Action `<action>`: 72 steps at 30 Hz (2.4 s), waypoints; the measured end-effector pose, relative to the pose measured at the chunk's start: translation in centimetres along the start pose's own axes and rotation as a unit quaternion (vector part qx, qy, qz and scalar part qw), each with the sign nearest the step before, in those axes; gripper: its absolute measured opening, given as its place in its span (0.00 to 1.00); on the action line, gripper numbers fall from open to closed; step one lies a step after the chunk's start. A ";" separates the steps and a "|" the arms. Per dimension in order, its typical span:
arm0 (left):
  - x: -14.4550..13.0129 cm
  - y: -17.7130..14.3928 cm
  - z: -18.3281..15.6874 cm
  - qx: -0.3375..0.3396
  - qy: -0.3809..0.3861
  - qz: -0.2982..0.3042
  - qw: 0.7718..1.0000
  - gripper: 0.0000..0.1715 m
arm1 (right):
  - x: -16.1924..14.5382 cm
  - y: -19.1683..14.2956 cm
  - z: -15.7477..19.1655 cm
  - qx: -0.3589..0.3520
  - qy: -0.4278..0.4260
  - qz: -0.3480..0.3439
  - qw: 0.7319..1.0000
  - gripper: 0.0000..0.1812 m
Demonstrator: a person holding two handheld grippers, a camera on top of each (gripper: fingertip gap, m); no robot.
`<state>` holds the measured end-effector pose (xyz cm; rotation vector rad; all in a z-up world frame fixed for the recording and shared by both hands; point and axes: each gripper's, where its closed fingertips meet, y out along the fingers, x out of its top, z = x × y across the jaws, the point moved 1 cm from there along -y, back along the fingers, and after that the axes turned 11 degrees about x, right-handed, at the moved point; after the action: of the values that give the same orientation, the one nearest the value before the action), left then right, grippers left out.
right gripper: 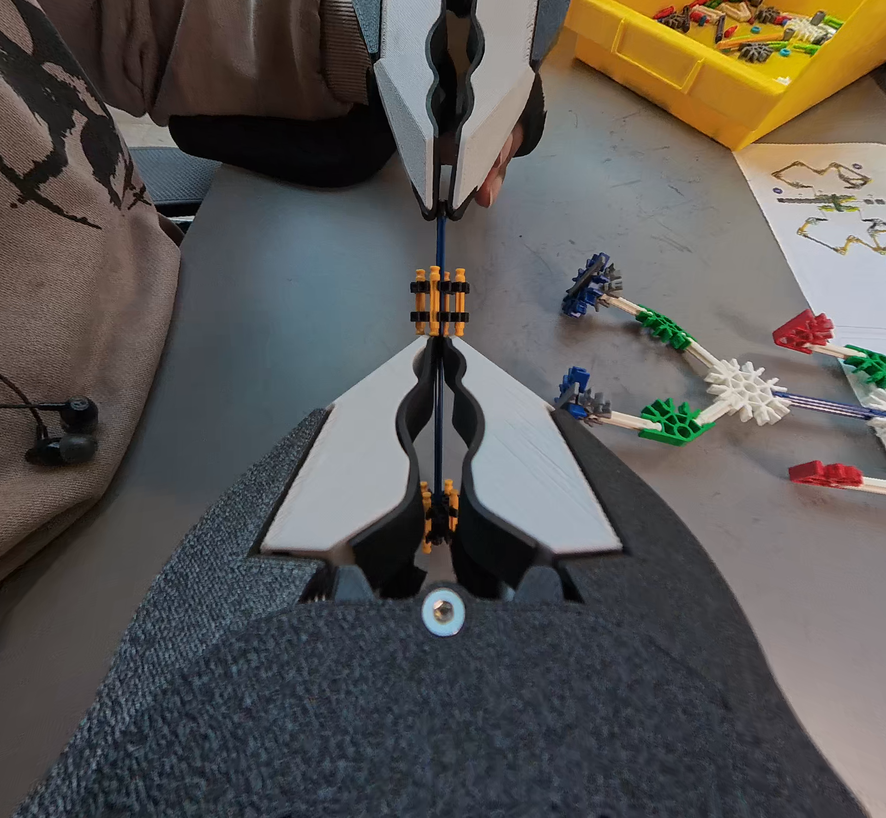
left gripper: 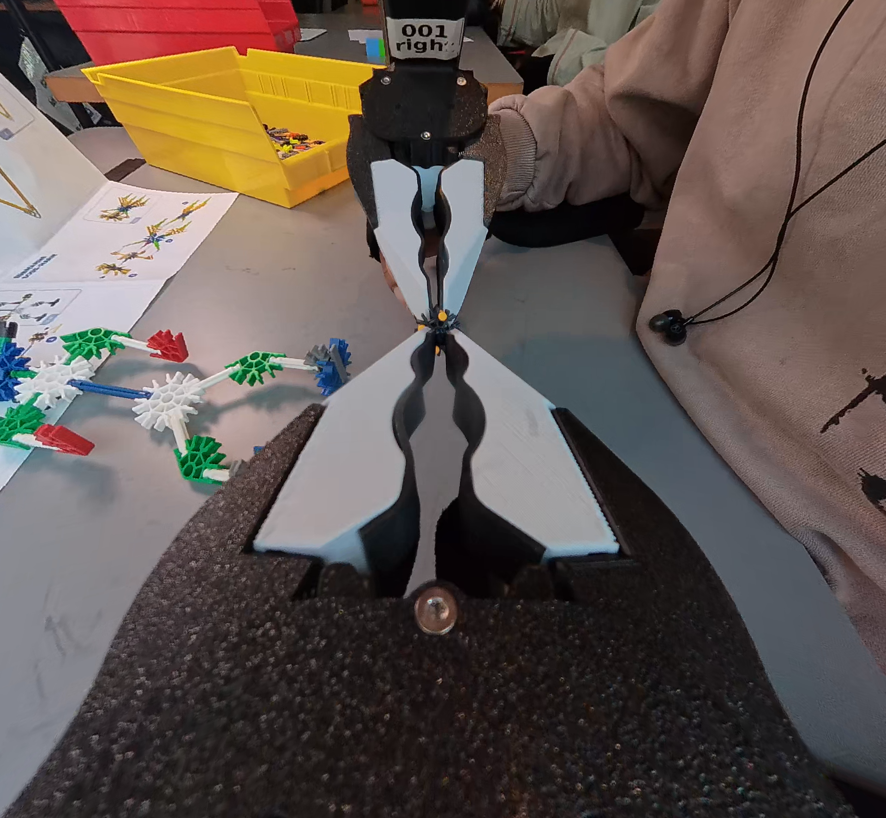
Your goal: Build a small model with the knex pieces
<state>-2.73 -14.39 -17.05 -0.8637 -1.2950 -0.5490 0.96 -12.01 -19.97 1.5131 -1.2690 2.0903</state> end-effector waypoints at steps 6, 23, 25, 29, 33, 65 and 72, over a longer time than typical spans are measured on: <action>-1.0 0.2 0.1 0.003 0.002 0.023 1.000 0.02 | -0.3 -0.4 -0.2 -0.005 0.002 0.008 1.000 0.00; -6.8 3.0 0.3 0.049 0.081 0.195 0.976 0.03 | -4.1 0.0 -0.7 -0.024 -0.029 0.111 0.993 0.01; -7.0 3.0 0.2 0.053 0.090 0.203 0.974 0.03 | -4.7 0.4 -0.7 -0.027 -0.035 0.126 0.991 0.01; -6.9 2.8 0.3 0.057 0.080 0.202 0.974 0.03 | -4.9 0.7 -0.9 -0.031 -0.033 0.127 0.991 0.01; -7.0 2.8 0.4 0.055 0.077 0.202 0.975 0.02 | -4.9 0.8 -1.1 -0.035 -0.030 0.122 0.991 0.00; -7.0 1.9 -0.1 0.043 0.074 0.213 0.973 0.05 | -4.8 1.1 -0.8 -0.027 -0.021 0.121 0.992 0.01; -6.9 2.2 0.1 0.045 0.068 0.210 0.974 0.02 | -4.8 1.2 -0.7 -0.028 -0.025 0.122 0.992 0.00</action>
<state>-2.57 -13.77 -24.31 -0.9737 -0.9668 -0.2073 1.76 -10.85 -24.74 1.4603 -1.5884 2.1509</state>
